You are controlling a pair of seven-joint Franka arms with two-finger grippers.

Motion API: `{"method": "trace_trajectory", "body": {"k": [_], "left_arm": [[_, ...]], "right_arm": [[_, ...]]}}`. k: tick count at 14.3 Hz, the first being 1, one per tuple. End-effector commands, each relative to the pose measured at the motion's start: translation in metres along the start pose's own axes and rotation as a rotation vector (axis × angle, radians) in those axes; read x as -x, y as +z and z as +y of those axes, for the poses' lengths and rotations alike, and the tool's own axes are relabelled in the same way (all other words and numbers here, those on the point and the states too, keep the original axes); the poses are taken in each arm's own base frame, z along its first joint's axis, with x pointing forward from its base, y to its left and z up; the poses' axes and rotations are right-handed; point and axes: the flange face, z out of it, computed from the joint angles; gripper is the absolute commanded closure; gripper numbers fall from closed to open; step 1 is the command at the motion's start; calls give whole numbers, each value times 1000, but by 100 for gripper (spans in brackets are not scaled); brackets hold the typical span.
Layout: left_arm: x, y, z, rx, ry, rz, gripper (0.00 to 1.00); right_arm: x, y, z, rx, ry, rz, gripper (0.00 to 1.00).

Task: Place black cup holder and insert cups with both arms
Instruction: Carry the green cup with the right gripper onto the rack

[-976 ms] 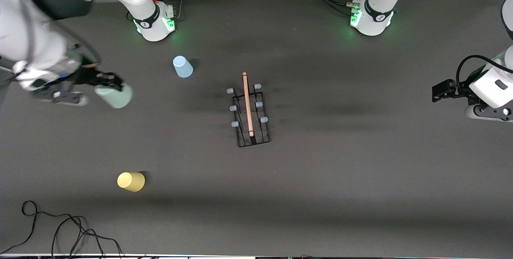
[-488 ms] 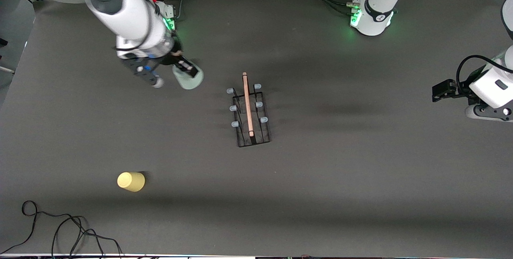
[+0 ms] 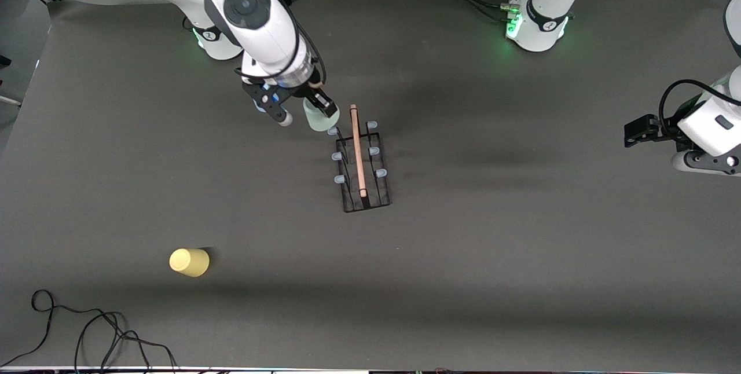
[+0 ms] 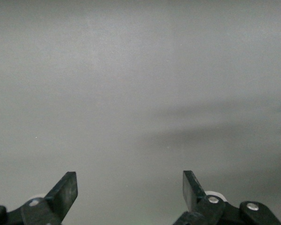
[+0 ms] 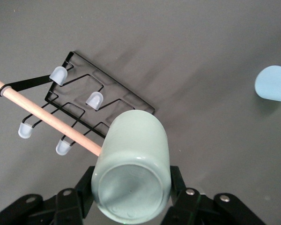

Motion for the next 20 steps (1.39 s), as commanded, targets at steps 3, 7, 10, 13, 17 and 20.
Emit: {"method": "trace_trajectory", "body": {"k": [3, 7, 10, 13, 17, 20], "left_arm": [[4, -3, 0, -16, 12, -8, 0], [4, -3, 0, -16, 12, -10, 0], [4, -3, 0, -16, 12, -8, 0], [4, -3, 0, -16, 12, -10, 0], [4, -3, -1, -16, 11, -10, 0], [4, -3, -1, -16, 12, -10, 0]], "right_arm": [[5, 58, -3, 7, 17, 0, 99], [10, 104, 1, 16, 10, 10, 99], [7, 130, 3, 12, 15, 18, 74], [5, 114, 1, 4, 19, 15, 0], [7, 28, -14, 63, 3, -11, 0], [-29, -51, -23, 84, -44, -15, 0]]}}
